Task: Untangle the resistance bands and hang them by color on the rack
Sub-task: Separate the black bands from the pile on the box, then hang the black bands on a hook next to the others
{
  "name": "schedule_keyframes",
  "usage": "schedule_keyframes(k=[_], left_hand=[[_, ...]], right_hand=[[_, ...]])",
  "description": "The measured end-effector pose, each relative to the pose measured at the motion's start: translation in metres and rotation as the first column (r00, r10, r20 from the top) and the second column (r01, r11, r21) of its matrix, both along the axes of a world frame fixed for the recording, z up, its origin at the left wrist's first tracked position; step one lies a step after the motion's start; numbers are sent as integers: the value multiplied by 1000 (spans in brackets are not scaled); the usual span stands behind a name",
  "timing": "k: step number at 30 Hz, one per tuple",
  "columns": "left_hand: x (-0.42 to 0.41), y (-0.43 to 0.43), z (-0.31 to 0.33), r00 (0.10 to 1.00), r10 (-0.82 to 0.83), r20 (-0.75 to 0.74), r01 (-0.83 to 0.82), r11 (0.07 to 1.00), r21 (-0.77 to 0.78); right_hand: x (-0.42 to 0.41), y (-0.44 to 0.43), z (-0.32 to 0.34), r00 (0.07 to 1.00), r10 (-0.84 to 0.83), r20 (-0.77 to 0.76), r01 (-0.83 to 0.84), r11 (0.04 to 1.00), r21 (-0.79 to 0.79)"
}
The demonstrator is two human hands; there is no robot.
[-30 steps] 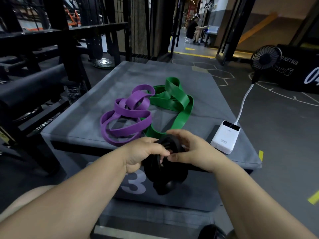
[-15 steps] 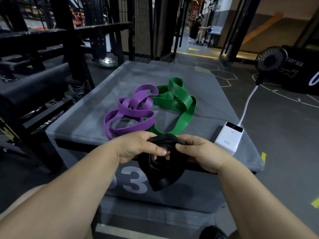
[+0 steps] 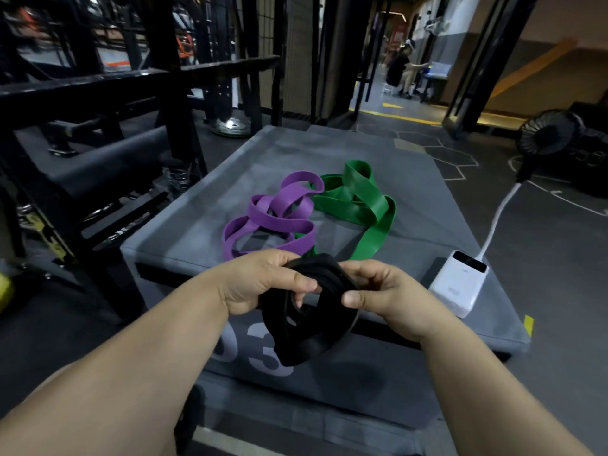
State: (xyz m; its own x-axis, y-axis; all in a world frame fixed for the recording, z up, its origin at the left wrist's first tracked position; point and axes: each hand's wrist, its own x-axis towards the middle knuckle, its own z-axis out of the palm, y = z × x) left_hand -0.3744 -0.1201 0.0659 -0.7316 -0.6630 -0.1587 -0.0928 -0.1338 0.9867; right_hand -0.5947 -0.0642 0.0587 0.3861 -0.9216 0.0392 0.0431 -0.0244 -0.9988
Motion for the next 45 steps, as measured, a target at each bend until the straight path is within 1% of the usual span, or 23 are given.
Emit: schedule_keyframes(k=[2,4,5,8,10,11,13,15,18,20,22,24,26,28,33,36,38,42,45], left_hand=[[5,6,3,999,40,-12,-41,999,-10],[11,13,7,997,65,-31,-66,997,-32],[15,16,8,995,88,-41,-90,995,-40],[29,26,15,972,228,-50,-230,972,-45],[40,32,20,965,262,-23,-263,962,-78],[46,35,22,962,274,-16,-275,957,-93],[56,42,28,938,347,6,-344,934,-95],[64,49,33,887,461,27,-453,880,-144],[80,60,41,781,625,19,-596,753,-279],[92,68,49,713,701,-4,-658,668,-349],[106,78,59,660,751,-32,-698,597,-396],[122,86,69,638,770,-21,-688,557,-465],[135,95,79,635,772,-11,-662,537,-522],[149,104,88,628,777,-29,-666,518,-537],[177,130,108,614,779,-127,-724,492,-484],[197,150,120,631,761,-151,-728,515,-452],[211,162,127,618,773,-145,-732,497,-466],[234,187,140,492,859,-140,-782,365,-505],[248,202,152,382,915,-130,-820,271,-504]], right_hand=[[6,-5,-3,999,7,-38,-7,1000,-3],[16,-8,-2,993,16,-113,-22,998,-57],[23,-9,0,991,38,-125,-47,996,-71],[44,-11,4,994,91,-56,-95,994,-60],[56,-13,6,994,111,6,-111,994,-9],[63,-14,9,993,113,12,-113,994,1],[78,-15,14,995,76,-65,-80,994,-74],[95,-14,23,989,37,-140,-58,987,-150],[117,-13,34,981,52,-186,-84,983,-164],[131,-10,44,966,76,-247,-125,974,-187],[144,-8,54,959,101,-266,-155,969,-191],[158,-6,65,958,105,-268,-160,968,-193],[169,-3,76,955,115,-272,-174,963,-204],[180,0,88,951,147,-273,-212,951,-225],[221,12,113,968,224,-111,-242,952,-186],[250,21,127,949,316,-4,-311,931,-192],[267,27,137,934,353,54,-335,918,-212],[304,42,152,896,429,119,-393,888,-240],[329,50,166,878,467,108,-428,865,-262]])
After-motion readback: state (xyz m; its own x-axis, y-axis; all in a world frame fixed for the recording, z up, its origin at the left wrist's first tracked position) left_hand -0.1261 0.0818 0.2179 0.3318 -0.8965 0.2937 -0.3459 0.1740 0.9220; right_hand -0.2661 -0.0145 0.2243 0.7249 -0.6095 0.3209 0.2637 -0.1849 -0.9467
